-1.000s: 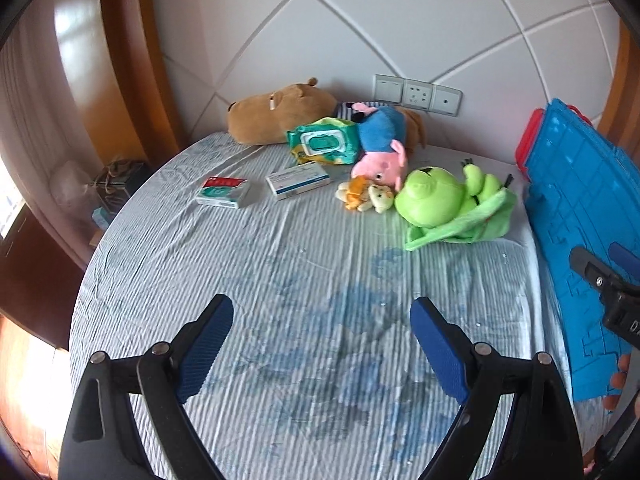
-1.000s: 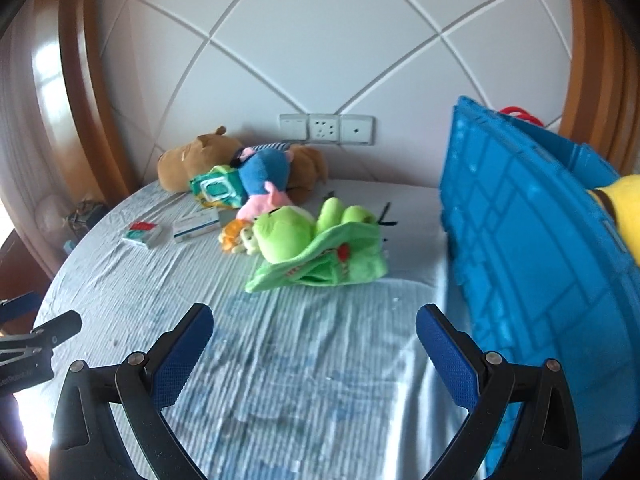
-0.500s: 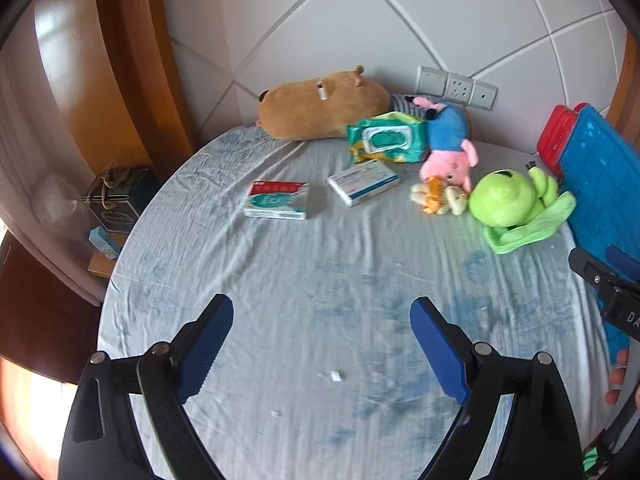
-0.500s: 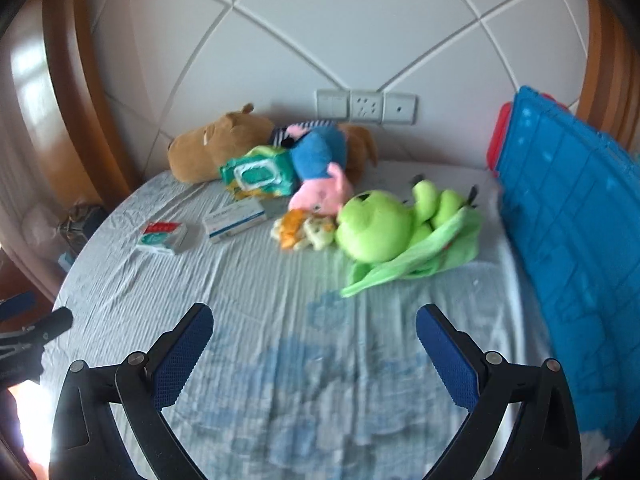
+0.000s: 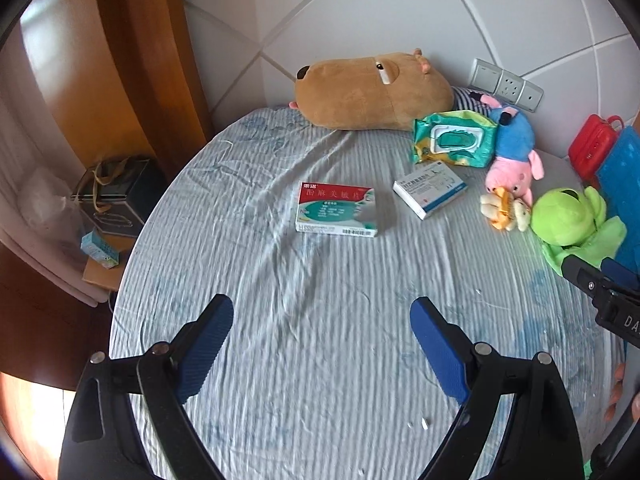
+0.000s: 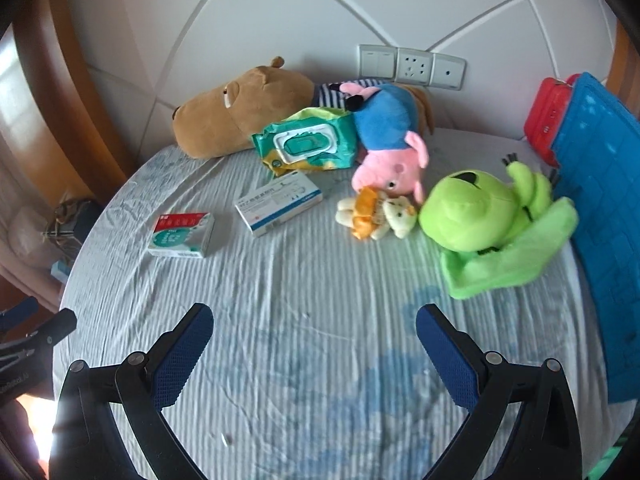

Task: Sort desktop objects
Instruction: 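Move the left tool to the red-green box while the right tool approaches the wipe pack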

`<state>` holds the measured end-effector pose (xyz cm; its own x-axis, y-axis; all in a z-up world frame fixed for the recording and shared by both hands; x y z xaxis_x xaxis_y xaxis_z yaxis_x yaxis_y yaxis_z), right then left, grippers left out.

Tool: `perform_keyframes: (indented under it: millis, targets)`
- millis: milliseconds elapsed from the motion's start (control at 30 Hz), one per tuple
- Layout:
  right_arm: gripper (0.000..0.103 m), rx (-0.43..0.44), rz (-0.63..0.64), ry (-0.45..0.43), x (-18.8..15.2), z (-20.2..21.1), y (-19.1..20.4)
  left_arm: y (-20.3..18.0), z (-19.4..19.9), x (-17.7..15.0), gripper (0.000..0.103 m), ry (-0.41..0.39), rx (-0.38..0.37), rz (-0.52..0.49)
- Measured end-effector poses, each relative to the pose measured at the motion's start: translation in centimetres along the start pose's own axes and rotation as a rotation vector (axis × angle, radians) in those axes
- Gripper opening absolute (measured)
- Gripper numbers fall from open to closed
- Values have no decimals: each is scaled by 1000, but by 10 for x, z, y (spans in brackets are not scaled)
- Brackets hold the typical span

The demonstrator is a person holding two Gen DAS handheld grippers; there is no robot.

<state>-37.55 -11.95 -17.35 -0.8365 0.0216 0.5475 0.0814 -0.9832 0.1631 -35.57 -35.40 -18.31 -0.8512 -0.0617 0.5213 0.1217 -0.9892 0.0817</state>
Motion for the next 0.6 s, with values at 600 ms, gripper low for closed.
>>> perform_keyframes:
  millis: [600]
  targets:
    - [103,-35,-44,112,60,-158,-16,-50,-178,73,102,114,-24,-69]
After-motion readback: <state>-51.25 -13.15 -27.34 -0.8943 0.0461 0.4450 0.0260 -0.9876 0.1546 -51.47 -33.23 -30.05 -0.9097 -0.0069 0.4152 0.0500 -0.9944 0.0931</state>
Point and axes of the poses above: each gripper's, at about its wrist camera, not at the fingertips, and z roughly against the way its jaws point, y to its left, x to its top, the point moved 4 cm from there along -z, roughly the way its jaws point, and after that the axes turned 7 degrees about x, right-handed, at the moved point
